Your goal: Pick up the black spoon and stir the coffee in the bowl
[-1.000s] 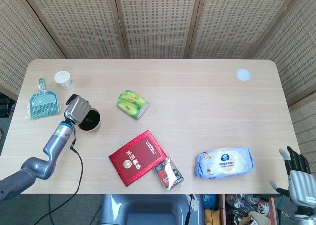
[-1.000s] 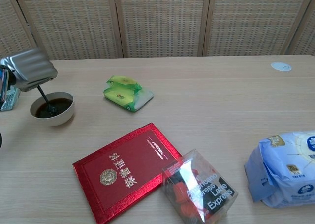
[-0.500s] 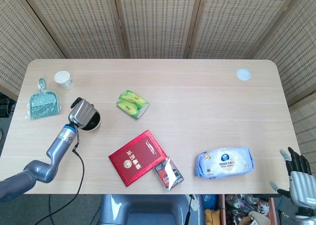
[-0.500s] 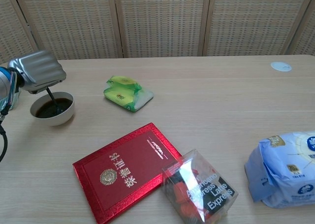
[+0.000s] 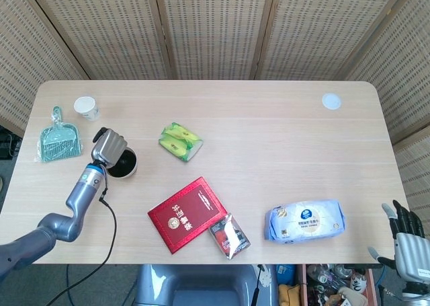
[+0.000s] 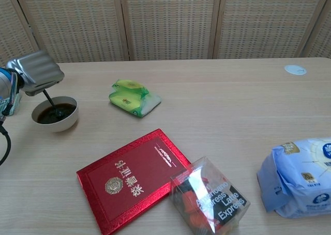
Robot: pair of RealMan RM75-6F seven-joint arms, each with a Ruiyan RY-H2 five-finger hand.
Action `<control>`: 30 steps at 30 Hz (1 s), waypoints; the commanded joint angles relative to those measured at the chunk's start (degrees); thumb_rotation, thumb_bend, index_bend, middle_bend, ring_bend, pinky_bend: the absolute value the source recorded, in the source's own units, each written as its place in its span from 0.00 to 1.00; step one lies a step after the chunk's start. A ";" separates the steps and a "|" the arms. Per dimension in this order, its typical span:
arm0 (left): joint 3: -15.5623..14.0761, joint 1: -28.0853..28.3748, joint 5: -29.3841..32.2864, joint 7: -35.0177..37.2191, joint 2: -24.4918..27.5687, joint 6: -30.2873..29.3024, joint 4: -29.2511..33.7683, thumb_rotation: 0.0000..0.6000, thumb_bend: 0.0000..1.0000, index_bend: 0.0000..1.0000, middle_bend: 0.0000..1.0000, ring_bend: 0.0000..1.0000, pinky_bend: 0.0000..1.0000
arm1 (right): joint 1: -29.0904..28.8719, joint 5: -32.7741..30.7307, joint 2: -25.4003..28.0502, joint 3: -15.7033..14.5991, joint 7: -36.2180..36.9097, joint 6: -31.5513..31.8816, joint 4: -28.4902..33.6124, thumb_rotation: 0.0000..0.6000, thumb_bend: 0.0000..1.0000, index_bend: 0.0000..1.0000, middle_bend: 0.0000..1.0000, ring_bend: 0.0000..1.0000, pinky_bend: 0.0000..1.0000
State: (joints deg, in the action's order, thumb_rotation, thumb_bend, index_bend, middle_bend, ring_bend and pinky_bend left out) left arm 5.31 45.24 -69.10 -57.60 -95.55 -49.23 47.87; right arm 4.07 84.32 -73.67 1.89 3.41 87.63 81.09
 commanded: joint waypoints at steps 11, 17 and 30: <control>0.12 -0.51 1.79 -2.10 0.71 -0.94 2.30 1.00 0.44 0.58 0.78 0.71 0.74 | 0.03 0.24 0.03 -0.08 0.25 0.14 -0.02 1.00 0.24 0.00 0.00 0.00 0.00; 0.47 -0.41 3.31 -3.84 1.39 -1.19 4.67 1.00 0.45 0.54 0.78 0.71 0.74 | 0.23 0.22 -0.01 -0.14 0.55 0.33 -0.28 1.00 0.24 0.00 0.00 0.00 0.00; 0.17 0.07 5.46 -6.13 1.83 -1.48 6.67 1.00 0.44 0.48 0.78 0.71 0.74 | 0.29 0.22 -0.05 -0.12 0.75 0.31 -0.50 1.00 0.24 0.00 0.00 0.00 0.00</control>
State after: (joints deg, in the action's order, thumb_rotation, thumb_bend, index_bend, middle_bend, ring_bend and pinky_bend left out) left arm 5.49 45.29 -63.66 -63.72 -93.71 -50.70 54.52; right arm 4.35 84.54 -73.72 1.76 4.15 87.94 80.60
